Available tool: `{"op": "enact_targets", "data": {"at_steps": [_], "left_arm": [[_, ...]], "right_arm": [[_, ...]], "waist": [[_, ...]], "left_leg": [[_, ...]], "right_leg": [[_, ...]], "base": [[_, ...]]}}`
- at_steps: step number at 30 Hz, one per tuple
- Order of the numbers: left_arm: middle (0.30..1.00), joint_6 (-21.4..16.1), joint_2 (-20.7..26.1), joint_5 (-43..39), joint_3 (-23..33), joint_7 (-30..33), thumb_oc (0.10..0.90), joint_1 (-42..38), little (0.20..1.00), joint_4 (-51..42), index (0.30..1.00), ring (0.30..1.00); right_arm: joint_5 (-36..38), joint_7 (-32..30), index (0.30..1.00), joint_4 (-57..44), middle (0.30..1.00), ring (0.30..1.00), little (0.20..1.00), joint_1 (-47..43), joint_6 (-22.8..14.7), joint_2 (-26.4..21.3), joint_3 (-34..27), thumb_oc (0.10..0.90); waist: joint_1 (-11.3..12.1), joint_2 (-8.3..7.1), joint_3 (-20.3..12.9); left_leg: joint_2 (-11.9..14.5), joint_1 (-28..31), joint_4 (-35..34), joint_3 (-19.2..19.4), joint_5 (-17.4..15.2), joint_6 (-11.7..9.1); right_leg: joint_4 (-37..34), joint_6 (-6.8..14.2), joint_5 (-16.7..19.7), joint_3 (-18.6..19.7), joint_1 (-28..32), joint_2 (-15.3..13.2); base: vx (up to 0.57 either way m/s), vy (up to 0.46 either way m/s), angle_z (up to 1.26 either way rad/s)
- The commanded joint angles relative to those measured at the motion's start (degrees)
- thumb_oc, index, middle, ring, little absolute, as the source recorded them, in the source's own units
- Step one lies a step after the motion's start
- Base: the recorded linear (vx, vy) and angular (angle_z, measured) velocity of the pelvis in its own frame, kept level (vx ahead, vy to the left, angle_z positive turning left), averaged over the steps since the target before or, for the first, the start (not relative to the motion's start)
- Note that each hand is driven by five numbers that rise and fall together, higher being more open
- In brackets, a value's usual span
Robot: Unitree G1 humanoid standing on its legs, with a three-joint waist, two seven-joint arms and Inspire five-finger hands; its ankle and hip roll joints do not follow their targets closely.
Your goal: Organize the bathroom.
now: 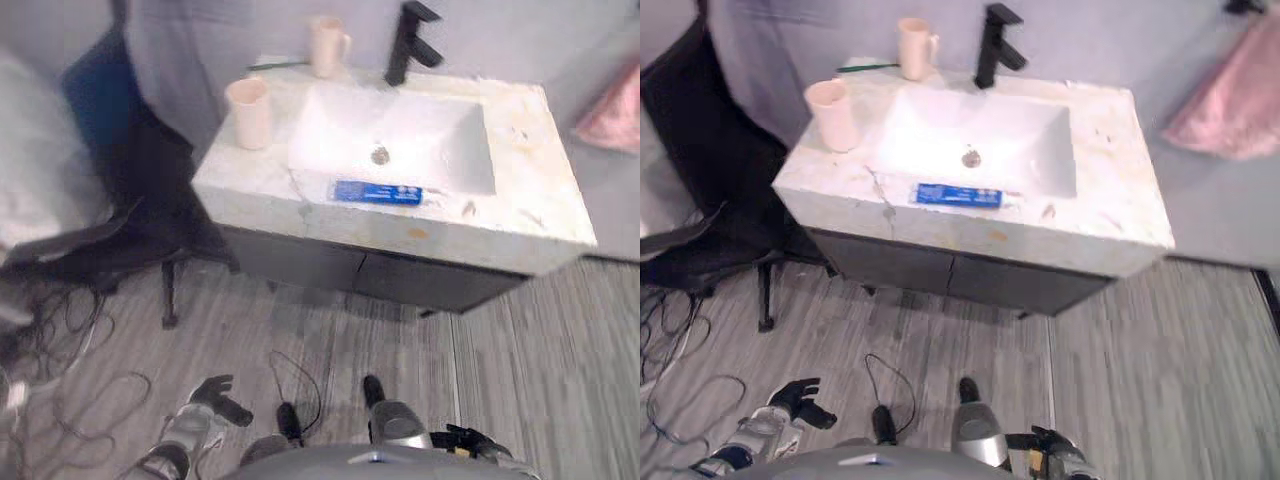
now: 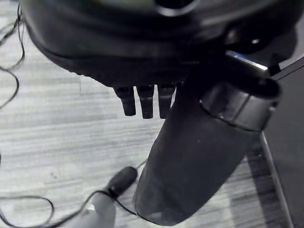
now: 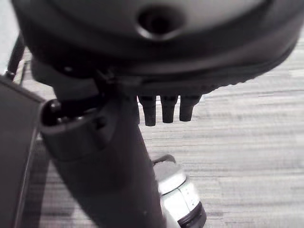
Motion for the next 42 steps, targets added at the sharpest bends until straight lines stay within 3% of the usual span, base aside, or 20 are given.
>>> {"op": "enact_targets", "data": {"at_steps": [1, 2, 3, 4, 5, 6, 7, 11, 12, 14, 15, 16, 21, 24, 26, 27, 30, 35, 38, 42], "left_arm": [[0.900, -3.6, -1.0, -4.6, 3.4, 4.0, 0.800, -2.2, 0.900, 2.1, 0.900, 0.900], [0.900, -4.0, -1.2, -5.1, 3.9, 4.6, 0.800, -2.0, 0.900, 2.3, 0.900, 0.900], [0.900, -5.3, -1.6, -5.9, 5.5, 6.7, 0.800, -1.2, 0.900, 2.7, 0.900, 0.900], [0.900, -6.0, -1.6, -6.3, 6.0, 7.5, 0.800, -0.9, 0.900, 2.8, 0.900, 0.900], [0.900, -9.7, -2.1, -8.8, 8.4, 10.8, 0.800, 0.6, 0.900, 2.1, 0.900, 0.900], [0.900, -9.8, -2.1, -8.8, 8.6, 10.9, 0.800, 0.8, 0.900, 1.9, 0.900, 0.900], [0.900, -14.2, -2.5, -9.5, 9.6, 13.4, 0.800, 1.4, 0.900, 0.4, 0.900, 0.900], [0.900, -21.0, -2.3, -9.2, 11.1, 20.5, 0.800, 1.8, 0.900, -4.8, 0.900, 0.900], [0.900, -21.0, -2.3, -9.1, 11.1, 20.5, 0.800, 1.8, 0.900, -4.9, 0.900, 0.900], [0.900, -26.4, -2.3, -8.7, 12.4, 26.5, 0.800, 2.3, 0.900, -7.8, 0.900, 0.900], [0.900, -26.2, -2.2, -7.4, 13.0, 28.7, 0.800, 2.7, 0.900, -10.3, 0.900, 0.900], [0.900, -28.0, -2.2, -2.3, 14.0, 36.7, 0.800, 3.4, 0.900, -14.1, 0.900, 0.900], [0.900, -30.0, -1.3, 3.7, 15.1, 48.0, 0.800, 5.2, 0.900, -25.0, 0.900, 0.900], [0.900, -30.3, -0.7, 4.5, 14.8, 50.2, 0.800, 5.6, 0.900, -28.3, 0.900, 0.900], [0.900, -32.6, 1.3, 9.4, 15.2, 54.1, 0.800, 6.0, 0.900, -36.1, 0.900, 0.900], [0.900, -31.3, 2.3, 10.2, 15.2, 54.8, 0.800, 6.1, 0.900, -39.2, 0.900, 0.900], [0.900, -30.9, 8.2, 23.3, 15.7, 60.6, 0.800, 6.7, 0.900, -54.4, 0.900, 0.900], [0.900, -30.3, 12.7, 29.7, 17.9, 59.1, 0.800, 5.8, 0.900, -68.9, 0.900, 0.900], [0.900, -29.5, 15.8, 32.6, 18.1, 53.1, 0.800, 3.1, 0.900, -76.8, 0.900, 0.900], [0.900, -25.0, 19.7, 31.9, 17.3, 47.9, 0.800, -0.8, 0.900, -82.1, 0.900, 0.900]], "right_arm": [[-3.9, 1.2, 0.900, 0.5, 0.900, 0.900, 0.900, -2.2, -2.3, -0.4, 2.9, 0.800], [-4.5, 1.4, 0.900, 0.6, 0.900, 0.900, 0.900, -2.3, -2.3, -0.2, 3.0, 0.800], [-5.4, 1.7, 0.900, 1.1, 0.900, 0.900, 0.900, -2.5, -2.6, 0.4, 3.2, 0.800], [-5.8, 1.8, 0.900, 1.2, 0.900, 0.900, 0.900, -2.5, -2.7, 0.5, 3.3, 0.800], [-7.9, 2.3, 0.900, 1.6, 0.900, 0.900, 0.900, -2.8, -3.3, 1.2, 3.7, 0.800], [-7.9, 2.3, 0.900, 1.5, 0.900, 0.900, 0.900, -2.8, -3.3, 1.2, 3.7, 0.800], [-6.5, 1.9, 0.900, 1.4, 0.900, 0.900, 0.900, -2.4, -3.3, 1.5, 4.2, 0.800], [-4.3, 1.1, 0.900, 1.5, 0.900, 0.900, 0.900, -2.1, -3.2, 1.8, 4.3, 0.800], [-4.3, 1.1, 0.900, 1.5, 0.900, 0.900, 0.900, -2.1, -3.2, 1.8, 4.3, 0.800], [-4.0, 0.7, 0.900, 1.3, 0.900, 0.900, 0.900, -1.8, -3.0, 1.7, 4.1, 0.800], [-3.7, 0.9, 0.900, 1.3, 0.900, 0.900, 0.900, -1.6, -2.8, 1.7, 3.8, 0.800], [-2.9, 1.0, 0.900, 1.3, 0.900, 0.900, 0.900, -1.5, -2.5, 1.6, 3.8, 0.800], [-1.4, 1.7, 0.900, 0.9, 0.900, 0.900, 0.900, -1.7, -2.1, 1.7, 4.4, 0.800], [-0.8, 1.5, 0.900, 0.7, 0.900, 0.900, 0.900, -1.9, -1.8, 1.9, 4.7, 0.800], [-0.3, 1.0, 0.900, 0.4, 0.900, 0.900, 0.900, -2.0, -1.5, 1.8, 5.0, 0.800], [-0.1, 1.0, 0.900, 0.4, 0.900, 0.900, 0.900, -2.1, -1.4, 1.7, 5.0, 0.800], [-0.3, 1.3, 0.900, 0.2, 0.900, 0.900, 0.900, -2.0, -0.9, 1.2, 4.7, 0.800], [-1.0, 2.0, 0.900, 1.5, 0.900, 0.900, 0.900, -1.8, -2.1, 1.2, 4.1, 0.800], [-1.4, 1.9, 0.900, 3.3, 0.900, 0.900, 0.900, -2.0, -3.3, 1.3, 4.1, 0.800], [-2.0, 1.4, 0.900, 4.2, 0.900, 0.900, 0.900, -2.2, -3.5, 1.4, 4.9, 0.800]], "waist": [[0.1, 1.04, -2.8], [0.4, 0.97, -2.8], [1.5, 0.65, -3.0], [2.0, 0.50, -3.0], [3.7, -0.34, -2.8], [3.9, -0.45, -2.8], [4.3, -0.95, -2.7], [5.5, -1.53, -3.2], [5.5, -1.52, -3.2], [6.1, -1.80, -3.1], [6.7, -2.08, -3.4], [7.6, -2.48, -3.4], [9.7, -3.61, -3.3], [10.1, -3.79, -3.3], [10.6, -3.96, -3.1], [10.8, -3.91, -3.0], [11.3, -3.67, -2.8], [11.8, -3.24, -3.2], [11.7, -2.62, -3.9], [11.2, -1.98, -4.5]], "left_leg": [[1.0, -1.8, 3.9, -8.6, -5.4, -7.0], [1.1, -1.5, 3.6, -7.6, -5.4, -7.0], [1.3, -0.9, 2.7, -4.6, -5.2, -7.0], [1.5, -0.6, 2.4, -3.4, -5.1, -7.1], [1.8, 0.5, 1.2, 1.3, -4.9, -7.7], [1.8, 0.6, 1.1, 1.6, -4.9, -7.7], [1.8, 0.7, 1.0, 1.7, -4.9, -7.6], [1.7, 0.4, 0.6, 0.6, -4.5, -7.9], [1.7, 0.3, 0.7, 0.6, -4.5, -7.9], [1.7, 0.6, 0.7, 0.0, -4.6, -8.0], [1.7, 0.2, 0.7, -0.4, -4.2, -8.1], [1.6, 0.1, 0.9, -0.9, -4.1, -8.4], [1.3, 0.4, 1.0, -2.8, -4.4, -8.7], [1.1, 0.6, 0.9, -3.5, -4.4, -8.7], [0.9, 0.8, 0.8, -4.3, -4.5, -8.8], [0.9, 0.9, 0.8, -4.4, -4.6, -8.7], [0.8, 1.2, 0.6, -4.8, -4.9, -8.6], [0.7, 1.6, 0.5, -5.3, -5.2, -8.5], [0.7, 1.9, 0.4, -5.5, -5.3, -8.4], [0.9, 2.2, 0.4, -5.3, -5.4, -8.4]], "right_leg": [[7.5, 7.6, -8.0, -1.5, -1.1, -1.5], [7.3, 7.7, -7.9, -2.6, -1.1, -1.8], [6.7, 7.9, -7.4, -7.1, -1.0, -2.7], [6.5, 8.0, -7.1, -9.2, -1.0, -3.2], [4.4, 8.3, -5.2, -17.1, -0.8, -5.1], [4.1, 8.4, -4.9, -17.4, -0.6, -5.3], [3.0, 8.1, -4.4, -17.0, -0.4, -4.9], [1.1, 7.6, -3.4, -16.3, -0.2, -4.0], [1.1, 7.5, -3.4, -16.3, -0.2, -4.0], [0.4, 7.3, -3.4, -16.6, 0.9, -3.7], [-0.2, 7.1, -3.3, -16.9, 1.3, -3.4], [-0.9, 6.8, -3.5, -17.3, 2.4, -3.0], [-1.8, 6.2, -4.0, -17.7, 4.6, -2.1], [-1.8, 6.0, -4.2, -17.5, 4.9, -1.8], [-1.8, 5.9, -4.4, -17.6, 5.2, -1.7], [-1.8, 6.0, -4.4, -17.7, 5.3, -1.7], [-1.9, 5.8, -4.7, -18.0, 5.7, -1.6], [-2.2, 5.9, -4.9, -18.2, 6.4, -1.7], [-2.4, 6.1, -5.2, -18.3, 7.0, -1.7], [-2.5, 6.3, -5.4, -18.0, 7.3, -1.7]], "base": [[-0.09, 0.166, -0.89], [-0.09, 0.094, -0.90], [-0.09, 0.069, -0.91], [-0.15, 0.063, -1.18], [-0.10, 0.020, -1.15], [-0.14, -0.017, -1.60], [-0.07, -0.034, -1.06], [-0.03, -0.036, -0.09], [0.00, -0.017, 0.03], [0.00, -0.027, 0.02], [0.00, -0.054, -0.01], [0.01, -0.047, 0.07], [0.02, -0.065, 0.19], [0.02, -0.039, 0.13], [0.02, -0.050, 0.14], [0.00, -0.029, 0.09], [0.00, -0.025, 0.09], [0.01, -0.022, 0.19], [0.01, -0.015, 0.05], [0.00, 0.002, 0.03]]}}
